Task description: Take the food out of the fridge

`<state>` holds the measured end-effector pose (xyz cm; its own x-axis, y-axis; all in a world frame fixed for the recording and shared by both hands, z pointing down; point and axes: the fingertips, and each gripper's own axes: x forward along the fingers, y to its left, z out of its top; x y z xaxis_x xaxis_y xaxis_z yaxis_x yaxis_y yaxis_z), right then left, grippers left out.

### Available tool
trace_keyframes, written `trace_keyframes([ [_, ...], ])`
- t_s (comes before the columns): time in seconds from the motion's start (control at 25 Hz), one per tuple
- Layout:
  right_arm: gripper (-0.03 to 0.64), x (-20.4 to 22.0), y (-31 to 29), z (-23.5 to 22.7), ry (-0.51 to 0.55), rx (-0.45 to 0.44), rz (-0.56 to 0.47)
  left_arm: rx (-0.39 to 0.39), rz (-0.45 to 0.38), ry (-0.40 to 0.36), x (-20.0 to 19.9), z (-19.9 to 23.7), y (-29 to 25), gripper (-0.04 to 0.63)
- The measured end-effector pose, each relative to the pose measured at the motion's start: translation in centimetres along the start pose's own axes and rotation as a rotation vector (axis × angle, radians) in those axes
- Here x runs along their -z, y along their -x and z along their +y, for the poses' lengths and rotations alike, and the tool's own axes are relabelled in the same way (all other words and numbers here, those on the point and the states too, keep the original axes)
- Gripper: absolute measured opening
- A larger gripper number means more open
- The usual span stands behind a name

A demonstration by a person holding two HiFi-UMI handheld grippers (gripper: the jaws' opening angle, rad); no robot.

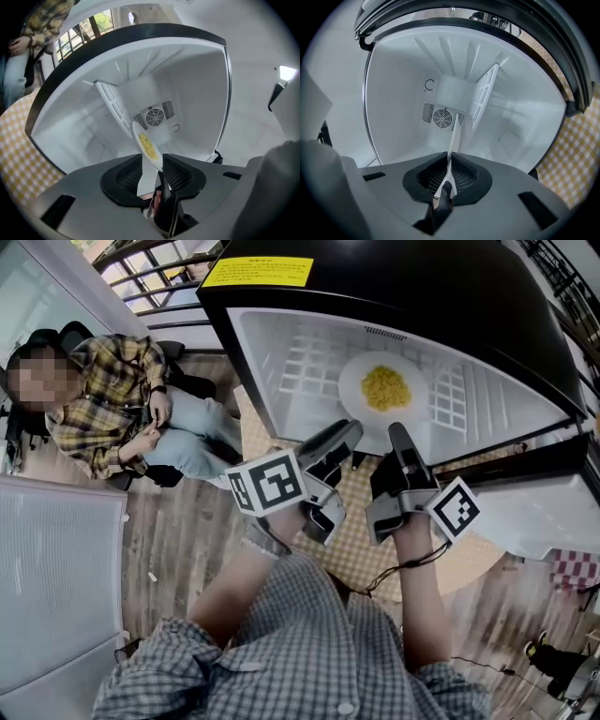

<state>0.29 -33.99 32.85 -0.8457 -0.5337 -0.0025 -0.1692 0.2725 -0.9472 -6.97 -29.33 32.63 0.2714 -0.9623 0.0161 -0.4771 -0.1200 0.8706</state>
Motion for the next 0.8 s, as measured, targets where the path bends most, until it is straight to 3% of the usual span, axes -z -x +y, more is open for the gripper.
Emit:
trace_keyframes([
  [0.24,0.023,0.5,0.7,-0.2,0.001,-0.015,0.031,0.002,-0.030,0.087,-0.4,0.7,-1.2,0.124],
  [0.32,0.023,0.7,1.0,-0.3,0.003,-0.012,0.038,-0.017,-0.027,0.084,-0.2,1.0,-1.2,0.056],
  [0.8,0.025,1.1,2.8,-0.2,0.034,-0.017,0.072,0.009,-0.014,0.055,1.2,-0.1,-0.2,0.043],
])
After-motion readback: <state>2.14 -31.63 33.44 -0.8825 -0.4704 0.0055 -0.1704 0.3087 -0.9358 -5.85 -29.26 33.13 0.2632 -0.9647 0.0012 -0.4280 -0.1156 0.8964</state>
